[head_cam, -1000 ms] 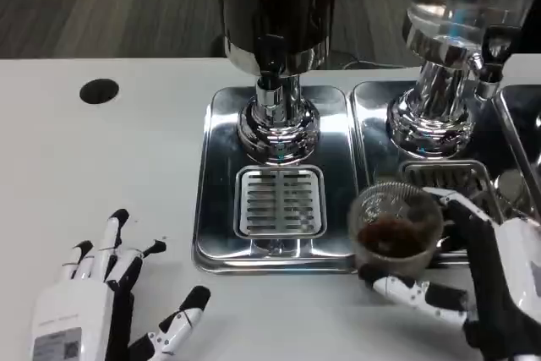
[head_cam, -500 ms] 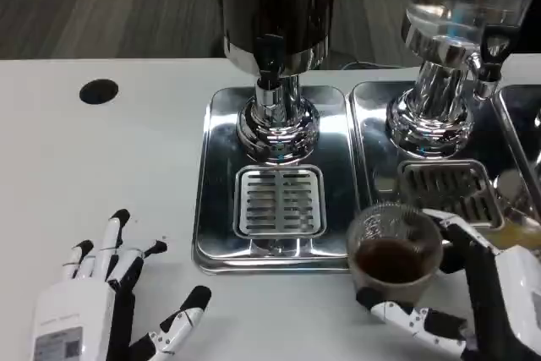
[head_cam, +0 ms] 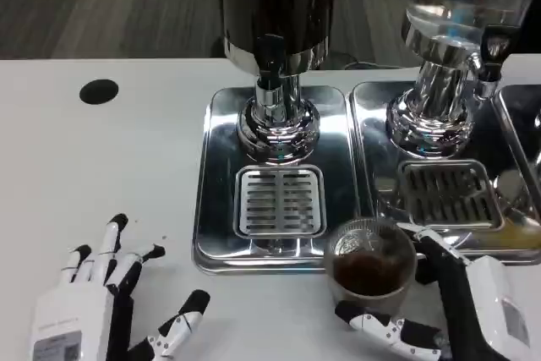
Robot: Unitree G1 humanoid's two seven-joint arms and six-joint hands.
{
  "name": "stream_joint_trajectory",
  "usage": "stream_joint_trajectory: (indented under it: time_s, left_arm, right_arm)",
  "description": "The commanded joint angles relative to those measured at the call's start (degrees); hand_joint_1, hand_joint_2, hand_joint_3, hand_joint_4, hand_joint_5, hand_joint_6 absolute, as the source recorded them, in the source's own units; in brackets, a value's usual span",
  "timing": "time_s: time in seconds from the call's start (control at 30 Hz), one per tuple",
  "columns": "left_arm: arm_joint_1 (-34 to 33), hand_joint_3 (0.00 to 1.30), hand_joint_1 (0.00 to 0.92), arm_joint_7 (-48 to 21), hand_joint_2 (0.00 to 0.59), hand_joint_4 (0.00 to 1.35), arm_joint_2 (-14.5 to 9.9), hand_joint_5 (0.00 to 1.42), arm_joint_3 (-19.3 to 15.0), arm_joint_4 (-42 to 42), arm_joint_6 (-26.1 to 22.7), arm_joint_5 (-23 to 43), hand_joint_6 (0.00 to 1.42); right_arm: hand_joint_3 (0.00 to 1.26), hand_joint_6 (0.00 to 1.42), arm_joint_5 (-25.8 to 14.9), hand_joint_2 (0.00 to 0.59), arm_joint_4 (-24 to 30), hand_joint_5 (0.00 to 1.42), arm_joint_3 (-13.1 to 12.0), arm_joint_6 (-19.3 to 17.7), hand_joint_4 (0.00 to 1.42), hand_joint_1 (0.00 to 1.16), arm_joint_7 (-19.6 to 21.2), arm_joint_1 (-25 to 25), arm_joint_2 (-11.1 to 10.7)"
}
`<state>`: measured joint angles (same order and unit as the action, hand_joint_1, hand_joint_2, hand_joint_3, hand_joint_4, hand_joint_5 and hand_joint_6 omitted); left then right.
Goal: Grasp the cup under the faucet to collect the drink, then remove the cup.
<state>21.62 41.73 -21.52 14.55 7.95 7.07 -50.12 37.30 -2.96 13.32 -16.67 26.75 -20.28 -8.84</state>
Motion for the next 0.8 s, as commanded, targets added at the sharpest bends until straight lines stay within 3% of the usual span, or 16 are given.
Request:
stream_joint_trajectory:
  time_s: [0.03,0.2,0.47,0.67,0.8]
  left_arm:
    - [0.34,0.38,0.000,-0.32,0.197,0.02,-0.48,0.19,-0.24,-0.65,-0.27,-0.24,0.13]
    - [-0.10,0.38,0.000,-0.59,0.197,0.02,-0.28,0.19,-0.01,-0.57,-0.37,-0.33,0.13]
    - [-0.22,0.38,0.000,-0.58,0.197,0.02,-0.26,0.19,-0.10,-0.03,-0.09,0.17,0.13]
    - [-0.16,0.38,0.000,-0.62,0.197,0.02,-0.26,0.19,-0.16,-0.27,0.01,0.36,0.13]
    - [-0.20,0.38,0.000,-0.64,0.197,0.02,-0.29,0.19,-0.06,0.05,0.03,0.34,0.13]
  right_arm:
    - [0.50,0.51,-1.34,0.191,-0.83,0.55,-0.04,-3.03,0.61,0.78,0.64,1.18,-0.50]
    - [0.32,0.46,-2.59,0.186,-1.84,0.47,-0.25,-4.63,0.48,0.75,-0.35,1.58,-1.84]
    - [0.23,0.42,-4.26,0.176,-3.23,0.40,-0.53,-6.44,0.36,0.73,-1.99,1.81,-3.42]
    - [0.05,0.34,-5.08,0.171,-3.23,0.26,-0.46,-6.67,0.11,0.69,-4.53,2.19,-3.97]
    - [0.00,0.28,-5.88,0.162,-2.60,0.20,-0.76,-7.19,0.05,0.61,-5.65,2.06,-4.29]
